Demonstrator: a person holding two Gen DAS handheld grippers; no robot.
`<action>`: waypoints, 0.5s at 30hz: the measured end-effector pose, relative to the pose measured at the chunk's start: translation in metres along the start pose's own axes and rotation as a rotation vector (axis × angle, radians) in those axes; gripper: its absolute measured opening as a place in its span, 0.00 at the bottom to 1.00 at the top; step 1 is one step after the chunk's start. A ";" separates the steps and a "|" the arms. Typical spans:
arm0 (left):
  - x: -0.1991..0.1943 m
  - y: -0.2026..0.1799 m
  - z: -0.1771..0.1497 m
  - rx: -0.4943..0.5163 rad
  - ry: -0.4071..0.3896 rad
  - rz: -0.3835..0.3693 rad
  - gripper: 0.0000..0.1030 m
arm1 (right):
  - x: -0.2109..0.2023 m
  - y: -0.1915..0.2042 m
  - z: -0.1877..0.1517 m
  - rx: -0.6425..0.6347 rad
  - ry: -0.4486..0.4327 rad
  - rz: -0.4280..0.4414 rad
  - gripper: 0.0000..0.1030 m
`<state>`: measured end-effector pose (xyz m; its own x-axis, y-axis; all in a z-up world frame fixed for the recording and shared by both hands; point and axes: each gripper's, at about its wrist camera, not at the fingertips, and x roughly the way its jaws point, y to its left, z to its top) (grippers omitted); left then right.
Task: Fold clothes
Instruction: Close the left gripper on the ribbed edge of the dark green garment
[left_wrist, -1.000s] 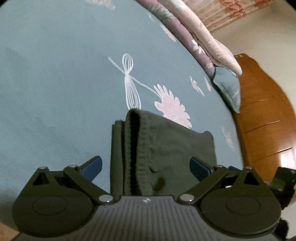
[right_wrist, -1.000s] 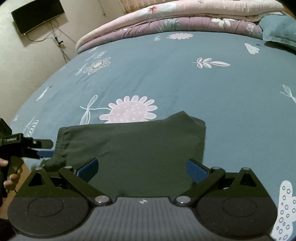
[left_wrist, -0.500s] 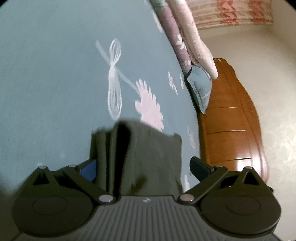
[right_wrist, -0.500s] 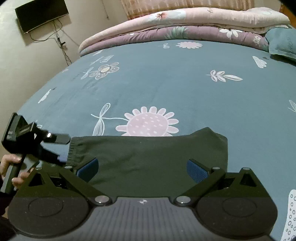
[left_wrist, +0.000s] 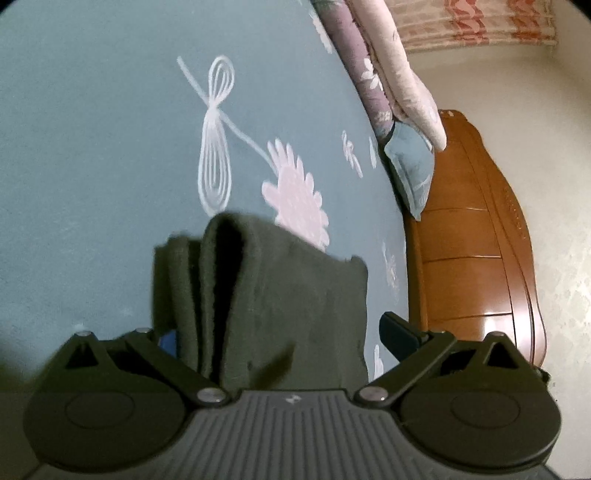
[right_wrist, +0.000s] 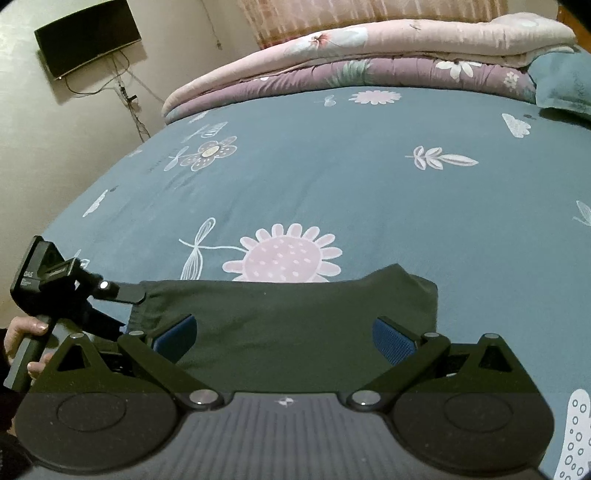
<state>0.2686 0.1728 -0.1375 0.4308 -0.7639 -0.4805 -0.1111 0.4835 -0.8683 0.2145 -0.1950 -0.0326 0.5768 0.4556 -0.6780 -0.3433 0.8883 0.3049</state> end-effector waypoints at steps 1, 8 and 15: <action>-0.002 0.003 -0.007 -0.016 0.012 -0.001 0.97 | 0.000 -0.005 -0.002 0.007 0.005 0.009 1.00; 0.007 -0.002 -0.007 -0.012 -0.012 0.021 0.98 | -0.003 -0.053 -0.009 0.159 0.013 0.118 1.00; 0.008 -0.007 -0.008 0.026 -0.018 0.063 0.89 | -0.003 -0.096 -0.019 0.368 -0.016 0.253 1.00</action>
<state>0.2661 0.1597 -0.1359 0.4396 -0.7241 -0.5315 -0.1153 0.5413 -0.8329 0.2317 -0.2825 -0.0720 0.5209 0.6597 -0.5418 -0.1898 0.7083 0.6799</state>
